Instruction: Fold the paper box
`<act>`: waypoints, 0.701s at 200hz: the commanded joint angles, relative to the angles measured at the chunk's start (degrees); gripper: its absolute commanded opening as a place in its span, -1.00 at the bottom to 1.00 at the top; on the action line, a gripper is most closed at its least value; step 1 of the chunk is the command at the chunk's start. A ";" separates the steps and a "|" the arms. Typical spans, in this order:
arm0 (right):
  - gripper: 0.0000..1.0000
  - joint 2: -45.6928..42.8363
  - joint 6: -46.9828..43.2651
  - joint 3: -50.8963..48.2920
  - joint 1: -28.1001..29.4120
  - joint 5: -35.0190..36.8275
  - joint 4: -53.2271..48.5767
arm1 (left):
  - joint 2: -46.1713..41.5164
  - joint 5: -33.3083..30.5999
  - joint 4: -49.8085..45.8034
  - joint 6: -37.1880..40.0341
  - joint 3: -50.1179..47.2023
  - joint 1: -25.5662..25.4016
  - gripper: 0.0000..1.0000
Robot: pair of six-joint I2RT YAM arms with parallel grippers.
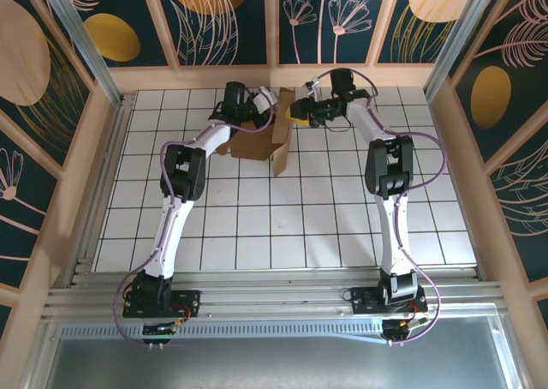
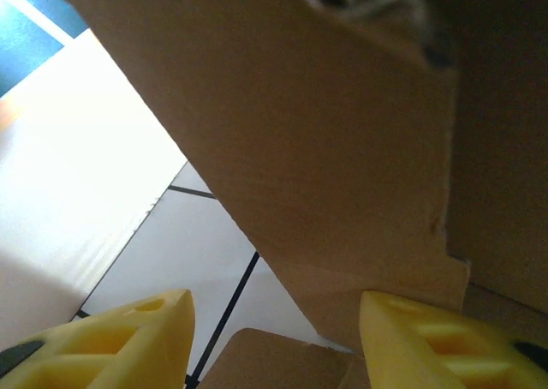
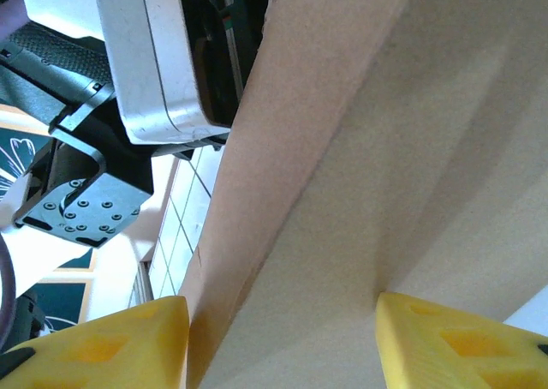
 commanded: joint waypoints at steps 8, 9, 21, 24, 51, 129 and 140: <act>0.15 2.65 -1.45 1.89 -0.05 -2.37 -1.38 | 2.57 9.77 4.24 2.39 3.68 -0.28 0.24; 0.15 2.68 -1.44 1.91 -0.04 -2.36 -1.36 | 2.65 10.15 4.31 2.14 3.77 -0.31 0.24; 0.13 3.29 -1.33 2.63 -0.24 -1.98 -1.25 | 3.18 14.57 5.26 -1.45 5.08 -0.28 0.27; 0.13 3.51 -1.36 2.89 -0.28 -1.81 -1.32 | 3.25 15.60 5.59 -2.58 5.30 -0.32 0.27; 0.16 5.00 -0.98 4.85 -0.32 -0.86 -1.35 | 1.93 22.12 13.05 -13.65 2.54 -0.78 0.18; 0.18 5.61 -1.25 5.51 -0.79 0.40 -0.99 | -9.33 19.40 13.87 -17.04 -12.05 -3.76 -0.23; 0.18 5.60 -1.26 5.69 -0.82 0.07 -0.98 | -10.95 19.97 16.41 -20.56 -14.69 -3.76 -0.23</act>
